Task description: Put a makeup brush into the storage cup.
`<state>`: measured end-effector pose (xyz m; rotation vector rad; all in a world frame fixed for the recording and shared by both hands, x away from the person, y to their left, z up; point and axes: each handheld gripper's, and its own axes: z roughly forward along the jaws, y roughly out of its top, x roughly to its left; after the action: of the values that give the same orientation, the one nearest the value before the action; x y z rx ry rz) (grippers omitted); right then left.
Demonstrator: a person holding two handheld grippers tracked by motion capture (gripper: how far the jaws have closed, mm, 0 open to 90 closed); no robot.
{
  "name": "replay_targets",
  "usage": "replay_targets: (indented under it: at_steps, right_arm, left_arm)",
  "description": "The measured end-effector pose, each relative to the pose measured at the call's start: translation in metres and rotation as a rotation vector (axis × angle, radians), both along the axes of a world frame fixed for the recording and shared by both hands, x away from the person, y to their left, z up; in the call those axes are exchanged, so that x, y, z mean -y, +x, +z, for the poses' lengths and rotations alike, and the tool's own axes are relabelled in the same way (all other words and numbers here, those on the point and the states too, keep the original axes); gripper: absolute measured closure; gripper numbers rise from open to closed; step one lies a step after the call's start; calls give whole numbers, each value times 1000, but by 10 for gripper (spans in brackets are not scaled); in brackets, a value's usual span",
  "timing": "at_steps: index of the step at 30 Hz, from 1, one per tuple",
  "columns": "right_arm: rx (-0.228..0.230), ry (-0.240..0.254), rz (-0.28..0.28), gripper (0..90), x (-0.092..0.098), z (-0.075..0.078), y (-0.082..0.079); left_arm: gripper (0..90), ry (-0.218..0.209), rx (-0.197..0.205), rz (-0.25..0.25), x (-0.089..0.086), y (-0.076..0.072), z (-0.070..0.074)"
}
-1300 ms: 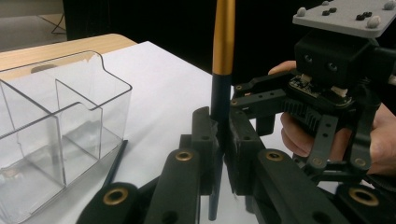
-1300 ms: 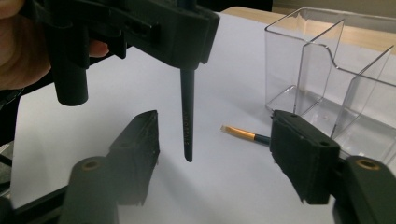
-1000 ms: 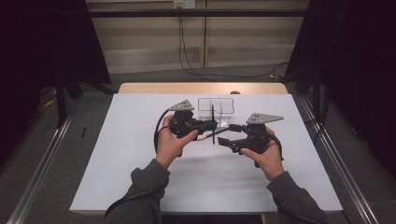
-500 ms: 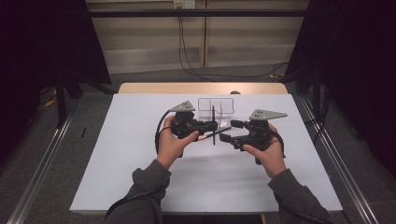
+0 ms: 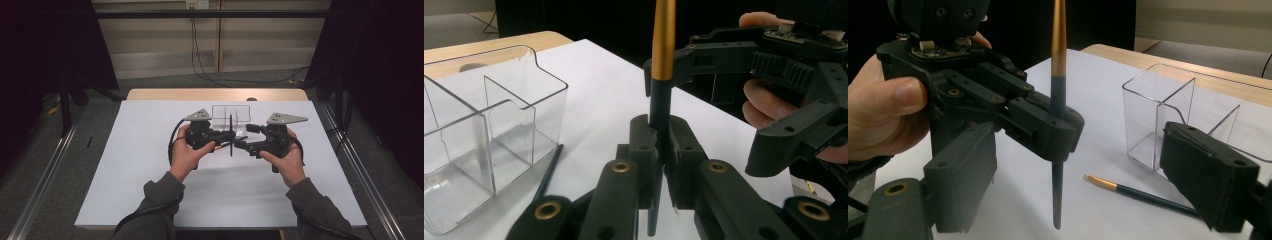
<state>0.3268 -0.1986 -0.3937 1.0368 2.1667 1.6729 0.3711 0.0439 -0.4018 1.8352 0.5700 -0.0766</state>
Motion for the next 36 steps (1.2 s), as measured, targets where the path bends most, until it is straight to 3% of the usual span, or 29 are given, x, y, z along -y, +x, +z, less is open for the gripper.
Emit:
replay_targets:
  at_steps: [11,15,36]
  right_arm:
    - [-1,19,-4,214,-4,6,3]
    - [1,38,-16,290,-3,8,3]
    - [28,38,-24,679,-7,13,4]
  left_arm:
    - [833,-3,9,-11,5,-3,-1]
    - [833,-1,10,-15,5,-3,-2]
    - [834,8,25,-37,12,-7,-4]
